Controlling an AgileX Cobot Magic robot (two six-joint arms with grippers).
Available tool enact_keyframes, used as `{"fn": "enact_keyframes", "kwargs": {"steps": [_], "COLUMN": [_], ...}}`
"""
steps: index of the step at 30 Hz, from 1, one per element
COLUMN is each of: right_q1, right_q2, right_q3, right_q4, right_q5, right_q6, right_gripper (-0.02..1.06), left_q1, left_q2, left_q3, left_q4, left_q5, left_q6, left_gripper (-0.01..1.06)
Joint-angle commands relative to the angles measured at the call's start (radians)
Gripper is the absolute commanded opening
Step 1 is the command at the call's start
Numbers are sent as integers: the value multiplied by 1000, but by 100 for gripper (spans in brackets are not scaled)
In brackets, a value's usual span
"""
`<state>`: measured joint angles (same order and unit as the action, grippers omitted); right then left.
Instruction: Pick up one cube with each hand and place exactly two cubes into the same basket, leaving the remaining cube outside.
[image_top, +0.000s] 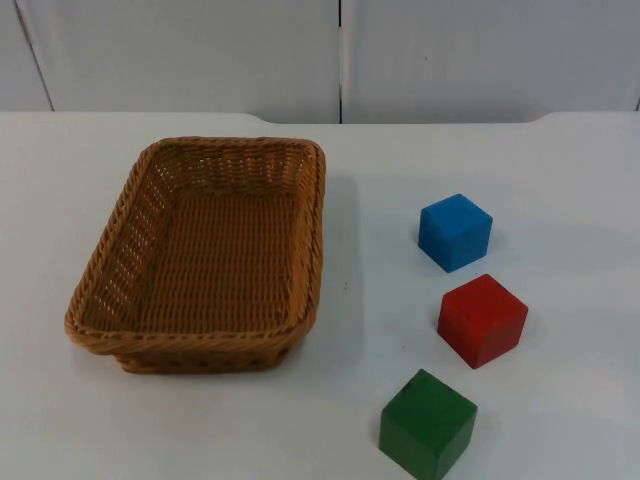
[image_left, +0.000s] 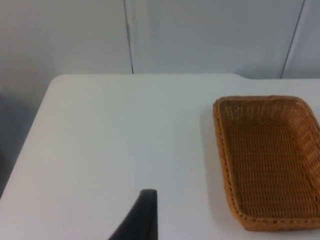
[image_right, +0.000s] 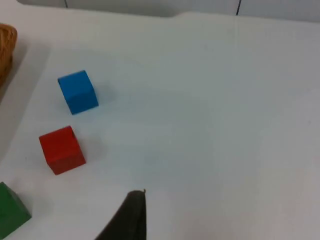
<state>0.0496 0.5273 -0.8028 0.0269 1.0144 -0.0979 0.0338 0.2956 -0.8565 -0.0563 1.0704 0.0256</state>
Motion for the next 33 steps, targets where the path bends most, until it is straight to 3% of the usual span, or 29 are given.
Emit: {"fn": "enact_keyframes", "kwargs": {"steps": [1,9,15,22,33], "right_q1": [-5,-5,-5,-5,-5], "right_q2": [34,146,237,369,509], "right_q3": [-8,-38,-74,-74,-74], "right_q4": [2,5,87,182,188], "right_q5": [-19,-12,-13,-20,-121], "right_q6": [-8,-8,-17,-124,-147], "right_gripper": [103,103,103,103,103], "left_q1": [2,2,2,2,2], "left_q2": [23,113,186,281,469], "left_q3": [-18,-39,-39,-39,-39], "left_q4": [-15,-61,-152,-263,-413], "left_q5": [2,-1,6,-10,-38], "left_q6": [3,47,143,257,448], "left_gripper": [97,97,97,97,96]}}
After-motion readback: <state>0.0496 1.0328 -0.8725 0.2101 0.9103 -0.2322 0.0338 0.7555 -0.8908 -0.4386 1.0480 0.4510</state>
